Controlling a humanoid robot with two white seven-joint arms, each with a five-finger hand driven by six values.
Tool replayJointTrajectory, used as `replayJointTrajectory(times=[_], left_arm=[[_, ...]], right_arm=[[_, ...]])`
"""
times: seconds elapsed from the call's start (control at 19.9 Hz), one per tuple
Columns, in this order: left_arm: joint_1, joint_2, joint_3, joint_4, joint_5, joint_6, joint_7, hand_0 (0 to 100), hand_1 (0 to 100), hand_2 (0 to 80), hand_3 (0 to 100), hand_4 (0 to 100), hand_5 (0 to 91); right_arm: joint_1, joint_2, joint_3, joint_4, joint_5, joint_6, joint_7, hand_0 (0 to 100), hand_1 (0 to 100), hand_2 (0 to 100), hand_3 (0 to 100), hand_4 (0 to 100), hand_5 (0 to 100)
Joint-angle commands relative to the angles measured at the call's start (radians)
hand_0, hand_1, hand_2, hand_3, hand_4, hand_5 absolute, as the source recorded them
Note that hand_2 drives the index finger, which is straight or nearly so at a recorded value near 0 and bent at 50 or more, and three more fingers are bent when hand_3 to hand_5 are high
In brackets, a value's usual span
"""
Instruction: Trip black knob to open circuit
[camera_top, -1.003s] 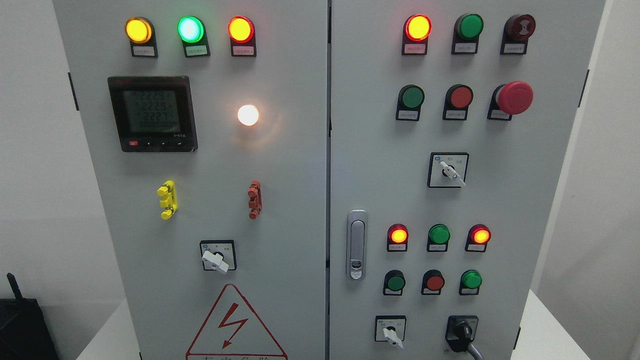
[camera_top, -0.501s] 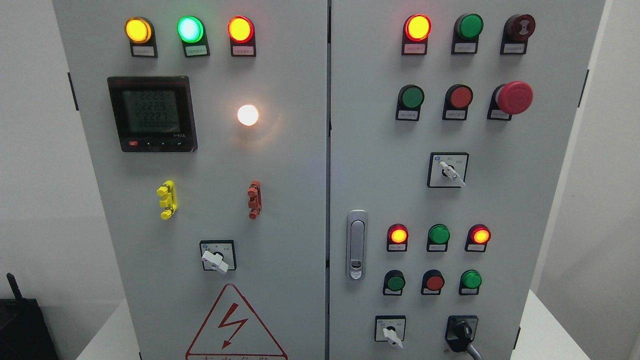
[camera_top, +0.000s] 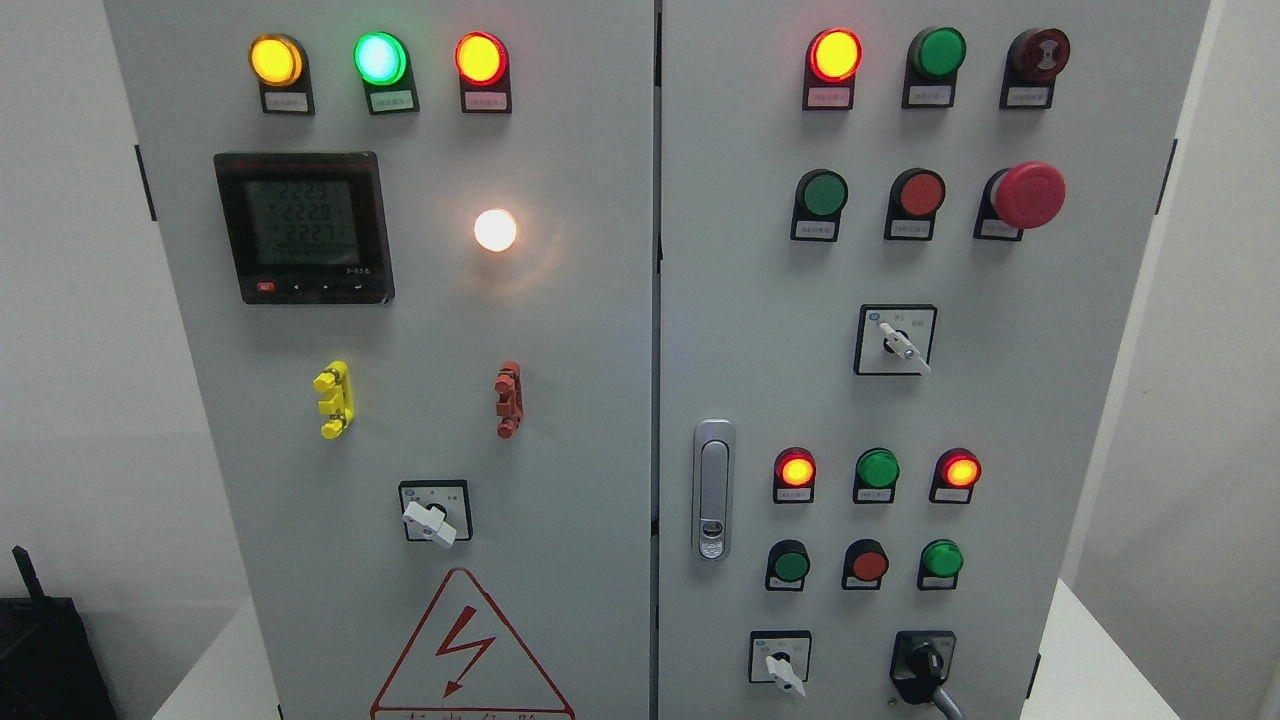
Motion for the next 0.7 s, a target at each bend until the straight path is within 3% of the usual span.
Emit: replayJointTrajectory(times=[0.0,0.65], left_arm=[[0.000,0.000,0.000,-0.025,0.000,0.001,0.000,12,39,0.0,0,0,0.0],[0.000,0.000,0.000,-0.025,0.000,0.001,0.000,12,39,0.0,0,0,0.0]], right_arm=[[-0.001,0.003,0.037,0.000,0.000,0.000,0.011,0,0,7,100,100,100],[-0.005,0.004,0.030,0.000,0.000,0.000,0.011,0,0,7,100,100,100]])
